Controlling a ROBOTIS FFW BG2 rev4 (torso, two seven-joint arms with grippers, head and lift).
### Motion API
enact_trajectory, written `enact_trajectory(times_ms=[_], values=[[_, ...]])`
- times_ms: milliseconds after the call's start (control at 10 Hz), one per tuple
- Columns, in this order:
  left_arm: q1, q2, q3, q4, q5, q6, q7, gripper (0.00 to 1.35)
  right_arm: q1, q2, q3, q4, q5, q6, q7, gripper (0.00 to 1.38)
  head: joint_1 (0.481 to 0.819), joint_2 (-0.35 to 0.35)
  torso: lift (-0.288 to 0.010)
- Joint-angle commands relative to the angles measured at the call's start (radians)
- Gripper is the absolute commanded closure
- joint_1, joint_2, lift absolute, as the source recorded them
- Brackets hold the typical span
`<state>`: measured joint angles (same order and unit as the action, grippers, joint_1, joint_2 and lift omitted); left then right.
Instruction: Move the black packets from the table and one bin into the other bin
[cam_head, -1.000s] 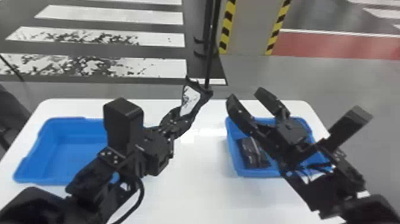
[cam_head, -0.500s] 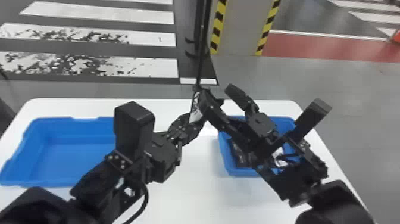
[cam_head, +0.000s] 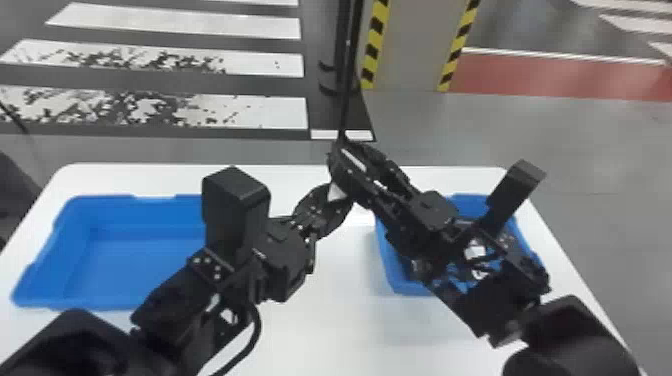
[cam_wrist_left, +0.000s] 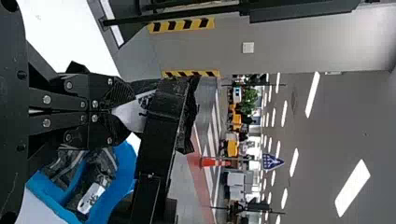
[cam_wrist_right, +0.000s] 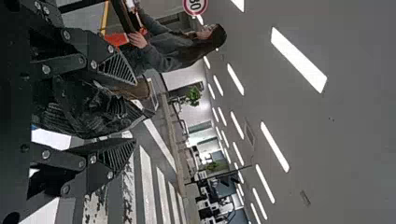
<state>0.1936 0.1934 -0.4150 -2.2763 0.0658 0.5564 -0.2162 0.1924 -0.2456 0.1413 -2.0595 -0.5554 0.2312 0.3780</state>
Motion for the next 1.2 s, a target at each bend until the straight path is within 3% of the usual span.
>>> enact_trajectory(times_ms=[0,400,500,600,700,1000,1100], values=[[0.0,-0.002,0.0,0.0,0.0,-0.002,0.0,1.21,0.001,-0.001,0.002,-0.021,0.017,0.024,-0.001,1.12,0.695,-0.121,-0.11],[0.013,-0.005,0.016,0.01,0.024,-0.016,0.0,1.2,0.001,-0.003,0.002,-0.018,0.011,-0.003,-0.004,1.12,0.695,-0.112,-0.11],[0.015,-0.008,0.026,0.027,0.048,-0.014,0.0,0.9,0.001,-0.003,-0.012,-0.016,0.013,-0.01,-0.004,1.12,0.695,-0.112,-0.11],[0.025,-0.011,0.04,0.037,0.044,-0.029,-0.003,0.37,0.001,0.0,-0.05,-0.006,0.013,-0.023,-0.004,1.12,0.695,-0.113,-0.11],[0.047,-0.015,0.064,0.042,0.044,-0.073,-0.005,0.05,0.006,0.006,-0.115,0.019,0.027,-0.037,-0.005,1.12,0.695,-0.122,-0.11],[0.113,-0.028,0.136,0.042,0.038,-0.203,-0.006,0.16,0.009,0.028,-0.355,0.139,0.175,-0.047,-0.022,1.12,0.68,-0.197,-0.11],[0.121,-0.029,0.142,0.042,0.036,-0.22,-0.006,0.16,0.009,0.029,-0.402,0.178,0.21,-0.047,-0.028,1.12,0.677,-0.261,-0.11]])
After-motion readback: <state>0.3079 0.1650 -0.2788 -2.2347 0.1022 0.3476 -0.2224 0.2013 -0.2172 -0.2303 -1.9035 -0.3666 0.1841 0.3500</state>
